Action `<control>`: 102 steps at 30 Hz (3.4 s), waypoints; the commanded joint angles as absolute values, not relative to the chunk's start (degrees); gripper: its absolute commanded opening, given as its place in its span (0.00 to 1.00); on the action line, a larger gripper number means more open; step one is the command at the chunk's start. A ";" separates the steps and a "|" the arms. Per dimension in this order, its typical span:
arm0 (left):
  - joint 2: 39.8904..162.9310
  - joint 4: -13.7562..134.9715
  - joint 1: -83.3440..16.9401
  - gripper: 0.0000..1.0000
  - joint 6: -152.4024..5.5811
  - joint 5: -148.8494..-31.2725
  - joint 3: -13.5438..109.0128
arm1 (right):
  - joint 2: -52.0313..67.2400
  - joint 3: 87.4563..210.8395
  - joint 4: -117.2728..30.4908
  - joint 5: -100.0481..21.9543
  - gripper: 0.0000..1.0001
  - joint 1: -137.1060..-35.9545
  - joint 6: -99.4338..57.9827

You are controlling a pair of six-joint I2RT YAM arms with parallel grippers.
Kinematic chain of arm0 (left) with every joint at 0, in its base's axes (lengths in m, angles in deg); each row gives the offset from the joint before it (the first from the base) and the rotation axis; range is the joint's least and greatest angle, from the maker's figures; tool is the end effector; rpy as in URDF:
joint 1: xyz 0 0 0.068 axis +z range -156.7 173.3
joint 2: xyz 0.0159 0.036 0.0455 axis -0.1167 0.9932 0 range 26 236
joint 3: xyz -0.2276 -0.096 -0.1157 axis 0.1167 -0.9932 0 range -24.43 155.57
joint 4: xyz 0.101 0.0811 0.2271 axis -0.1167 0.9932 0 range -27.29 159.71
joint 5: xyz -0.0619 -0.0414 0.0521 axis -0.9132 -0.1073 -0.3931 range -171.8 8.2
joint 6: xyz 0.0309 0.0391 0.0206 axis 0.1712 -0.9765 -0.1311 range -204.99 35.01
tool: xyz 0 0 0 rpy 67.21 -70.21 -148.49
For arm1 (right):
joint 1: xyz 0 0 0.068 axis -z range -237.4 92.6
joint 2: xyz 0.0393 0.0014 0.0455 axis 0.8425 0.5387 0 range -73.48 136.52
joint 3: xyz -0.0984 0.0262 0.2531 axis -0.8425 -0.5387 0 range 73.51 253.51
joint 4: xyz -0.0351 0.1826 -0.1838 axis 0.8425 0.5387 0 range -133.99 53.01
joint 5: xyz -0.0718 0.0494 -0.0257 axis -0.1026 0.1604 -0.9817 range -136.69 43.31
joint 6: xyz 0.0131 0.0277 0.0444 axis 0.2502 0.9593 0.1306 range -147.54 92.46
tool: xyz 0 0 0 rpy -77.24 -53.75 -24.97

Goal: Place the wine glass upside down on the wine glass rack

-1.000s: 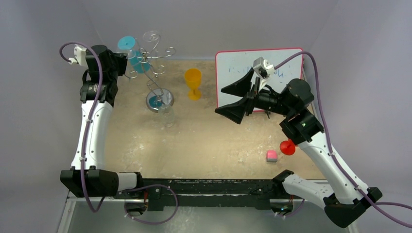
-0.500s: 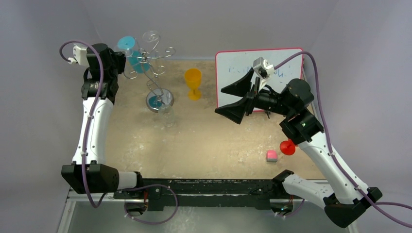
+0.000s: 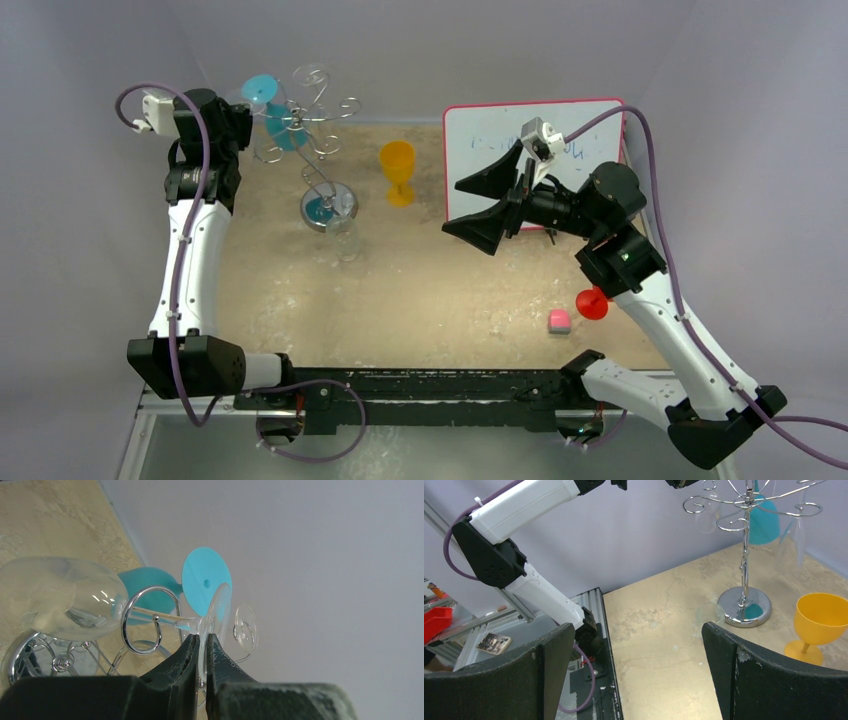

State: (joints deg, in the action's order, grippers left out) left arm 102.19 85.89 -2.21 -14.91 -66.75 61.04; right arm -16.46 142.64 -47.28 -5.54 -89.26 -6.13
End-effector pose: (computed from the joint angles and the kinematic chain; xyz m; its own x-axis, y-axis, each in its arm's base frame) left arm 0.2926 0.0322 0.4426 0.2258 -0.8930 -0.3893 -0.3365 0.3036 -0.8914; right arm 0.1578 0.1257 0.4718 -0.1317 0.2418 -0.9614 -0.9540 0.2326 0.1892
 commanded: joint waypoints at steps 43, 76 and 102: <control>95.63 78.17 1.31 0.00 -11.59 -75.66 53.19 | -16.91 144.27 -49.13 -6.69 1.00 -89.23 -5.92; 85.51 93.33 1.38 0.59 -37.02 -66.88 55.61 | -12.44 142.76 -42.73 -30.76 1.00 -89.28 8.84; 68.85 99.94 -12.08 0.74 -61.69 -55.83 55.06 | 24.37 151.59 -55.62 -47.98 0.57 -104.29 24.07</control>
